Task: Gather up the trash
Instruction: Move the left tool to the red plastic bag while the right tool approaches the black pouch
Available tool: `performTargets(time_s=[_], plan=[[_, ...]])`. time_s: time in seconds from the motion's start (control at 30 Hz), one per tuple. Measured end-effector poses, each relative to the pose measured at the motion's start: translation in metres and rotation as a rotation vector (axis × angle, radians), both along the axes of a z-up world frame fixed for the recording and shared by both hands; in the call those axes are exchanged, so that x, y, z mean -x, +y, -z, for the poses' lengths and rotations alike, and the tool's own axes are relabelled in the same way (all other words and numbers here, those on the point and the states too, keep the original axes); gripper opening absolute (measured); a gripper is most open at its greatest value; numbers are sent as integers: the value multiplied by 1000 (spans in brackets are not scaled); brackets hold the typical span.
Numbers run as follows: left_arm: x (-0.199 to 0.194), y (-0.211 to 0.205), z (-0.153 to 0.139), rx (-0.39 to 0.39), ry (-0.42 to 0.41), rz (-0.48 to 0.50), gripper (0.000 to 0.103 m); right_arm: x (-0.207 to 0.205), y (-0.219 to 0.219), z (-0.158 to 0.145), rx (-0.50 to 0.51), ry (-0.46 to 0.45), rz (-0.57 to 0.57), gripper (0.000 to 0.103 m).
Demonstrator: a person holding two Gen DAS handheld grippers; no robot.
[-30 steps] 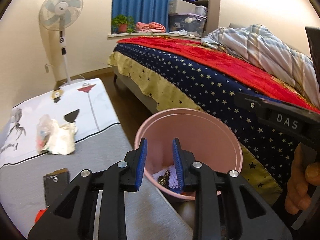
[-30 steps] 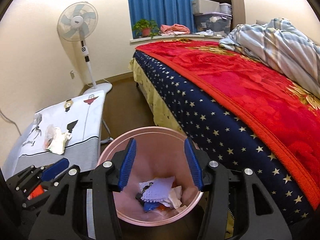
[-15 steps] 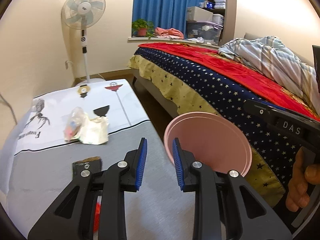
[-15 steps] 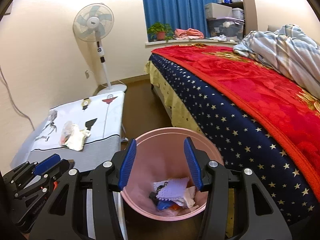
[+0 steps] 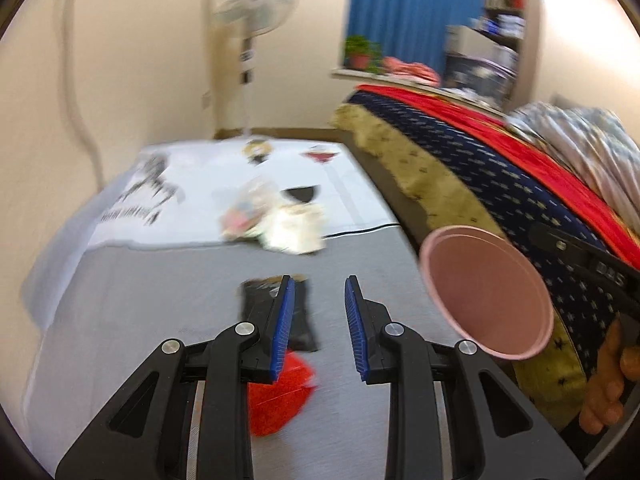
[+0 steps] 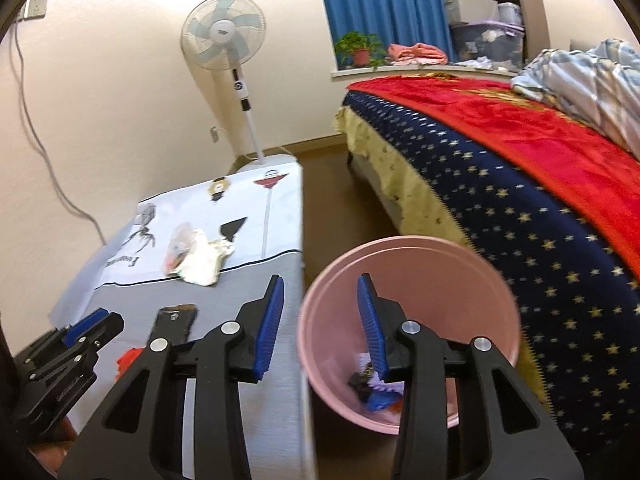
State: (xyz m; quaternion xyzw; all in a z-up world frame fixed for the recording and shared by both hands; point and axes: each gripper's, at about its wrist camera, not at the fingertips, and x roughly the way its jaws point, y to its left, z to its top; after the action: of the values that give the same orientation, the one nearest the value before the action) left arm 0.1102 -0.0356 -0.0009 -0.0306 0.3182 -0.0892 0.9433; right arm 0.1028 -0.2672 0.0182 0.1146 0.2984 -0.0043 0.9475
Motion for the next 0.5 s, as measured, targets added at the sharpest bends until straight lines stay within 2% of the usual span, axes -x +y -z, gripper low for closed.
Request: performTargets(time_s=[0.17, 0.27, 0.33, 0.37, 0.4, 0.47, 0.5], plan=[[-2, 47, 20, 89, 73, -159, 26, -8, 18, 6, -18, 7, -45, 37], [-2, 60, 30, 113, 107, -198, 27, -14, 25, 11, -36, 17, -68, 37], [-1, 62, 37, 116, 128, -209, 41, -18, 30, 13, -47, 22, -80, 37], [0, 63, 40, 117, 135, -215, 56, -19, 31, 14, -52, 24, -84, 37], [1, 64, 43, 125, 143, -218, 62, -21, 34, 15, -59, 26, -91, 37], [0, 65, 46, 146, 154, -212, 64, -23, 37, 17, -64, 29, -102, 37], [-1, 64, 49, 154, 168, -205, 68, -24, 39, 18, -65, 32, -107, 37]])
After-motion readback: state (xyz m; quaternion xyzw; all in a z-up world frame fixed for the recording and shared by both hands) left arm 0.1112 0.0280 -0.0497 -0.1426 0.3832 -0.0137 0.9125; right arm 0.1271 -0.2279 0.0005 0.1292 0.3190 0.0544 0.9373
